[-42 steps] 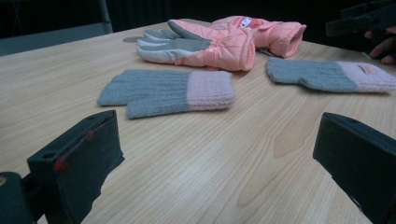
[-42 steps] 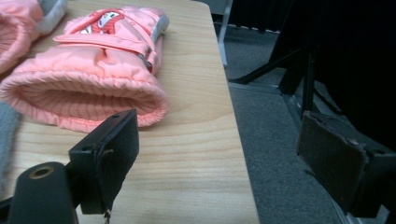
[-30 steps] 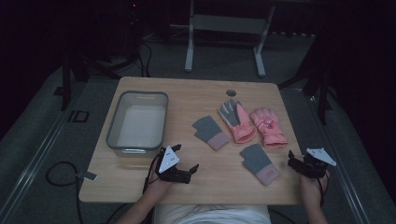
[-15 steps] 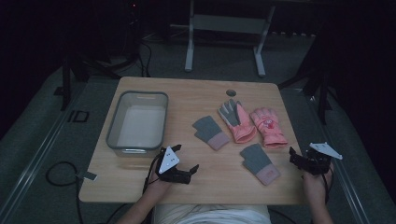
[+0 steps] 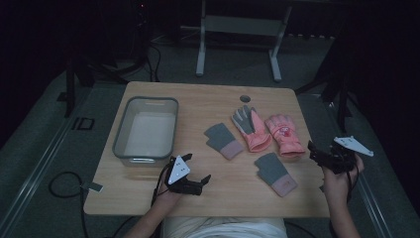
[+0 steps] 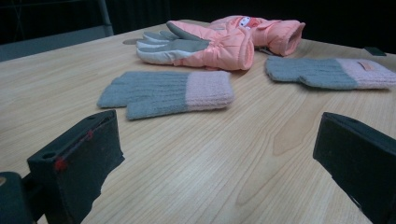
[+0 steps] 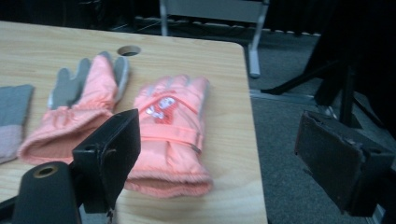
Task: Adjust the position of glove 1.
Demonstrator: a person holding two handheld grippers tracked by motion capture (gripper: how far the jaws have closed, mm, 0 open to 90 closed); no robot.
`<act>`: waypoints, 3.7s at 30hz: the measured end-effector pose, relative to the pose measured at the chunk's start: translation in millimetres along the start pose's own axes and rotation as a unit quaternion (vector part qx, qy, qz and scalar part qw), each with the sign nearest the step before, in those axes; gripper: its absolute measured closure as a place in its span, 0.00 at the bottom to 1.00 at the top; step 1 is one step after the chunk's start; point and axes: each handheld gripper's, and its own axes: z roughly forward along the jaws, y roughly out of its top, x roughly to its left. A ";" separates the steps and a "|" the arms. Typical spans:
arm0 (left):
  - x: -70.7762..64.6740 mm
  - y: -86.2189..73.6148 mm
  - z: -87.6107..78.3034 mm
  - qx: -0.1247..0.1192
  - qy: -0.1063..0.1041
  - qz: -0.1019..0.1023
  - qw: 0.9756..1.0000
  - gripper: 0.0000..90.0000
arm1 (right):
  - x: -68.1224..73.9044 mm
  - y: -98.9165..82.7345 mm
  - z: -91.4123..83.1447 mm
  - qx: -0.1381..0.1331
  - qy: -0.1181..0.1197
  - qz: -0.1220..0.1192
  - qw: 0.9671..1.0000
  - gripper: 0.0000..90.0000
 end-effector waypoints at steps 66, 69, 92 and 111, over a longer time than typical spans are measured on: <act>-0.8 -0.1 -0.5 0.002 -0.009 0.003 1.000 0.01 | 208.0 31.5 145.6 0.094 0.304 -0.202 0.926 0.59; -1.0 -0.1 -0.7 0.002 -0.009 0.005 1.000 0.01 | 213.2 27.4 157.2 0.112 0.301 -0.212 0.923 0.62; -0.9 -0.2 -0.8 0.002 -0.009 0.003 1.000 0.01 | 229.3 16.1 196.7 0.196 0.298 -0.236 0.904 0.76; -0.7 0.0 -0.6 0.003 -0.011 0.002 1.000 0.01 | 241.4 39.0 155.5 0.164 0.271 -0.141 0.938 0.95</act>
